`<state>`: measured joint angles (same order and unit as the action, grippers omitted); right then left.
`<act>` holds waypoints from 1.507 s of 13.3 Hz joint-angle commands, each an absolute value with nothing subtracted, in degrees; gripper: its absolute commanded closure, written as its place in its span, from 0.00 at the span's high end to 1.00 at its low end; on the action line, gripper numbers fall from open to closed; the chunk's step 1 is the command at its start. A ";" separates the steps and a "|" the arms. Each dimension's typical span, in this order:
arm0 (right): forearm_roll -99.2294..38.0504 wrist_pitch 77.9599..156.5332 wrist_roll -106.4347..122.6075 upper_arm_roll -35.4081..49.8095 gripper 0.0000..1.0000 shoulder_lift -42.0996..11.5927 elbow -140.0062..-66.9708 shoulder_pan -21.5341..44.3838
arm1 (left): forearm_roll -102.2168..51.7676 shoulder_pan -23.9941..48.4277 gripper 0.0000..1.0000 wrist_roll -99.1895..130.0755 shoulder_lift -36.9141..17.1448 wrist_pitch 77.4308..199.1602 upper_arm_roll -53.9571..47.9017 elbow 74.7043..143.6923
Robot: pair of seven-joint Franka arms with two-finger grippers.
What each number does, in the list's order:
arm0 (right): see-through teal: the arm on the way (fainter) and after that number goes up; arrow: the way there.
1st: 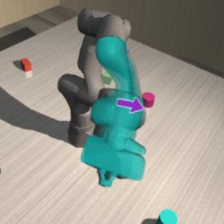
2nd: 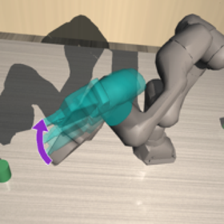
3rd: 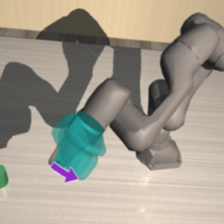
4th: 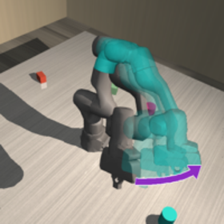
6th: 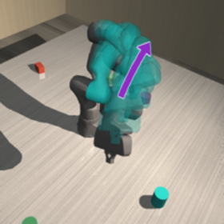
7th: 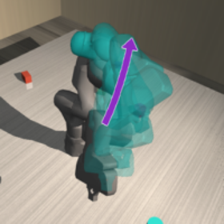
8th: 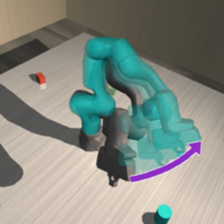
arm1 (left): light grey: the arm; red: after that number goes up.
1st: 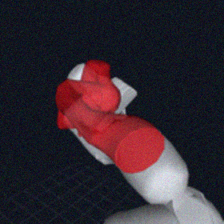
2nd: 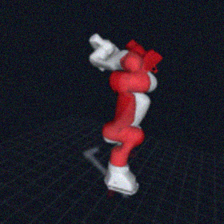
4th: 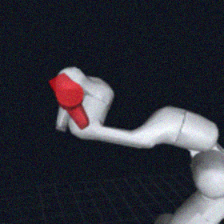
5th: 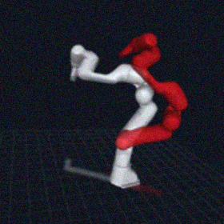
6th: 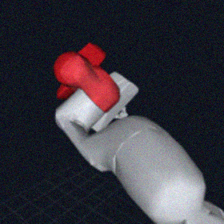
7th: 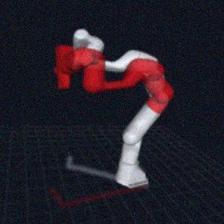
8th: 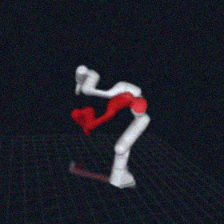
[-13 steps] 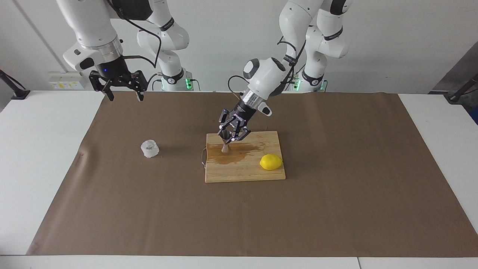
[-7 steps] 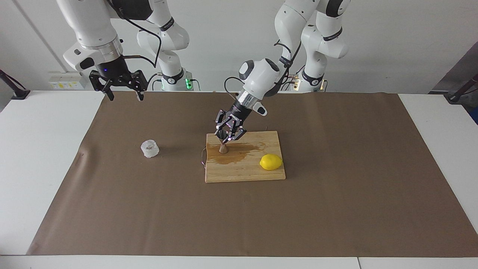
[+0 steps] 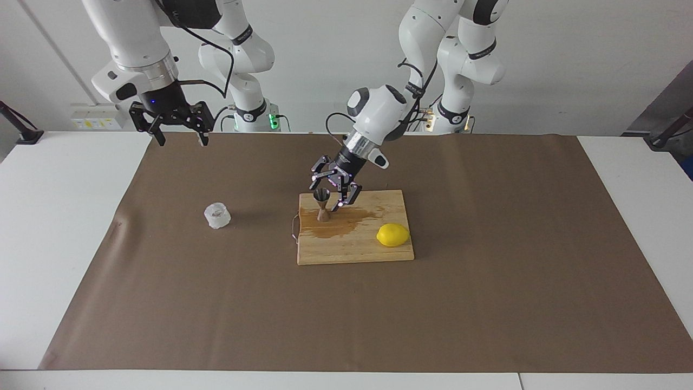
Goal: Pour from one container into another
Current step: 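Set the metal cup on the board while the right gripper opens, then withdraw the left gripper while the right gripper grasps the clear cup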
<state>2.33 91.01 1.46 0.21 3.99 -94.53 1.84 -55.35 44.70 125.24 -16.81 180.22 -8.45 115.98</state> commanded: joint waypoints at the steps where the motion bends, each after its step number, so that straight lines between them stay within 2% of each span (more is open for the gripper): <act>1: 0.53 91.67 8.49 0.18 1.00 5.89 -97.20 1.06 | -55.29 44.65 1.00 124.28 -14.95 179.30 -7.65 114.96; 4: 0.44 91.93 17.98 0.18 1.00 6.76 -98.96 0.09 | -54.93 39.84 1.00 120.86 -11.17 173.09 -7.56 113.65; 6: -1.48 92.19 29.03 0.18 1.00 7.20 -100.19 -1.84 | -53.45 35.18 1.00 118.23 -10.90 165.01 -7.47 110.41; 11: -2.81 99.40 49.10 0.09 1.00 11.60 -110.90 -5.18 | -41.43 24.72 1.00 117.07 -10.63 151.55 -7.47 106.01; 14: -5.71 105.89 62.89 0.09 1.00 13.00 -117.05 -6.24 | -32.02 20.66 1.00 114.27 -10.90 148.36 -7.56 104.85; 18: -14.21 110.74 82.91 -0.09 1.00 10.99 -123.21 -10.09 | -30.32 12.85 1.00 95.76 -10.46 135.29 -7.47 102.93; 20: -17.21 114.42 93.37 -0.09 1.00 8.71 -125.32 -11.68 | -26.75 10.56 1.00 84.01 -10.55 133.34 -7.47 102.22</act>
<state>-13.99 111.63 85.33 -0.35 9.72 -122.94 -10.05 -30.28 12.41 91.47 -10.76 136.39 -6.96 103.51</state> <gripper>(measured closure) 0.000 0.000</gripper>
